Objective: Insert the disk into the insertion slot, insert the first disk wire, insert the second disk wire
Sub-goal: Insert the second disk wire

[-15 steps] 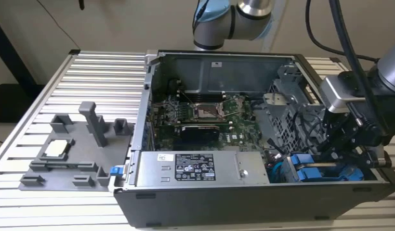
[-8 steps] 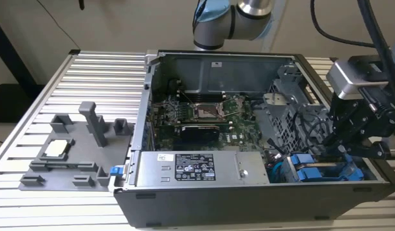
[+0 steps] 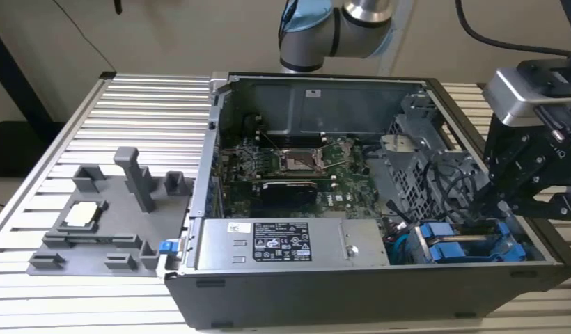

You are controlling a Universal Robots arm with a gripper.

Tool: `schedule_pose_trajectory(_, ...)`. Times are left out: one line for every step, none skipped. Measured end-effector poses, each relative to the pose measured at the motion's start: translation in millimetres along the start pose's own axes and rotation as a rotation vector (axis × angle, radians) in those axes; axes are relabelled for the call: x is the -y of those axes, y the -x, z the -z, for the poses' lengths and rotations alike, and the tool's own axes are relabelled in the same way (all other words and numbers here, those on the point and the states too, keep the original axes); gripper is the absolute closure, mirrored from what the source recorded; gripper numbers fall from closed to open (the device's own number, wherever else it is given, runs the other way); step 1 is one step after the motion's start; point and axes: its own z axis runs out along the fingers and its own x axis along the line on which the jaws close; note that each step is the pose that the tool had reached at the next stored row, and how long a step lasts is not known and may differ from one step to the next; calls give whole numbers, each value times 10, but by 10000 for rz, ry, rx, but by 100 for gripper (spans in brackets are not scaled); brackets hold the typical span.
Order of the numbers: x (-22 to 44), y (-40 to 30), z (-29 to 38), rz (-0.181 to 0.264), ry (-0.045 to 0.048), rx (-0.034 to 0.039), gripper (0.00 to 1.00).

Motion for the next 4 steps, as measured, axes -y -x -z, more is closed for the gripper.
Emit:
schedule_pose_trajectory(0, 0, 1, 0, 0, 0, 76)
schedule_pose_trajectory(0, 1, 2, 0, 0, -1, 76)
schedule_pose_trajectory(0, 0, 2, 0, 0, -1, 76)
schedule_pose_trajectory(0, 1, 3, 0, 0, -1, 76)
